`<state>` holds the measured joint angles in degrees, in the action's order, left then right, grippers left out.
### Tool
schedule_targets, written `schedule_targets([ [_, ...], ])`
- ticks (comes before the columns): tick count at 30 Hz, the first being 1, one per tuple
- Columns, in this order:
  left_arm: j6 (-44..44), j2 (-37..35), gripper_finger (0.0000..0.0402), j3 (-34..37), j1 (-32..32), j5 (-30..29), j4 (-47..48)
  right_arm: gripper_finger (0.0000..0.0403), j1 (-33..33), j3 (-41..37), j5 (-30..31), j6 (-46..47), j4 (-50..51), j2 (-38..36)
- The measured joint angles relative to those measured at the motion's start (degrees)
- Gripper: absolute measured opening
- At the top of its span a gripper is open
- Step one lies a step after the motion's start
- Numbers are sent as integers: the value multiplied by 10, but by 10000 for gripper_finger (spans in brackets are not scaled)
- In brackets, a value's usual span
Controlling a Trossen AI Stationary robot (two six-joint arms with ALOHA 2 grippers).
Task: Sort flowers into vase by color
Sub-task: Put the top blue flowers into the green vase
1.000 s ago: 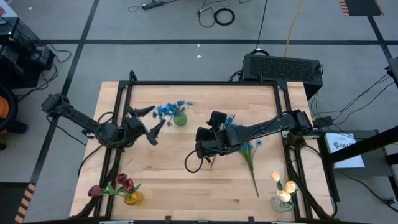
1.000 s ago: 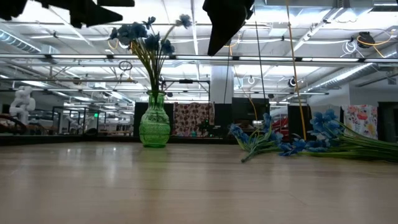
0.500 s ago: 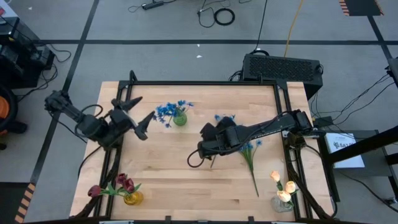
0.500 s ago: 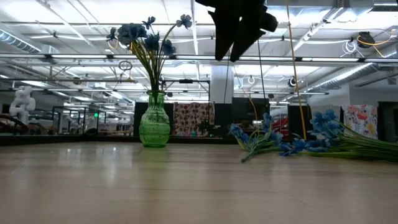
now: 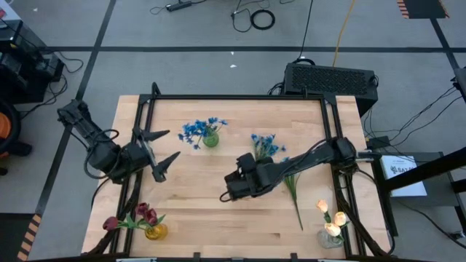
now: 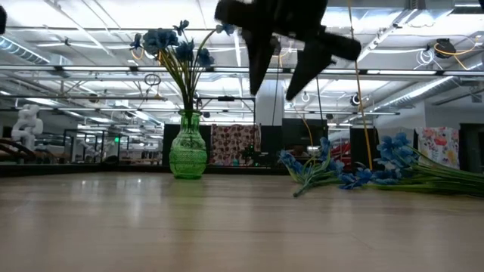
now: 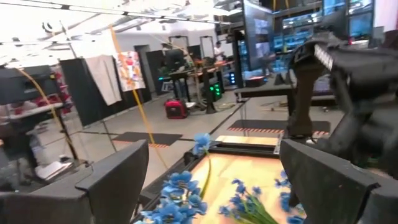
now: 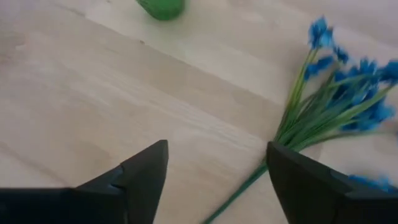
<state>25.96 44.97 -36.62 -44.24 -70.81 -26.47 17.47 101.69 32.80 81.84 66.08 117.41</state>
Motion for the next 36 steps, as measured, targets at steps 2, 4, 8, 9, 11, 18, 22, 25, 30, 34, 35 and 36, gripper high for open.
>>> schedule_targets([
  [2,0,0,368,0,-9,0,0,282,2,0,-1,32,-1,22],
  [4,0,-1,368,0,-18,0,0,302,1,0,-11,50,-3,41],
  [8,0,-1,368,0,-24,0,0,336,-10,0,-66,60,-4,70],
  [9,0,-1,368,0,-24,0,0,342,-13,0,-71,61,-6,75],
  [11,-1,-1,368,0,-24,0,0,351,-18,0,-73,69,-11,85],
  [18,-1,-1,368,0,-38,0,1,353,-25,0,-71,117,-15,98],
  [22,0,-1,368,0,-50,0,2,352,-23,0,-45,132,-12,99],
  [25,1,-1,368,0,-57,0,5,352,-18,0,-30,160,10,99],
  [30,4,-1,368,0,-65,0,20,352,-8,-3,-22,228,90,103],
  [34,4,-1,368,0,-65,-1,22,352,-5,-22,-11,261,103,103],
  [35,5,-1,368,0,-65,-2,22,352,-6,-28,-12,264,106,103],
  [36,4,-1,368,0,-65,-2,22,352,-7,-35,-12,268,105,103],
])
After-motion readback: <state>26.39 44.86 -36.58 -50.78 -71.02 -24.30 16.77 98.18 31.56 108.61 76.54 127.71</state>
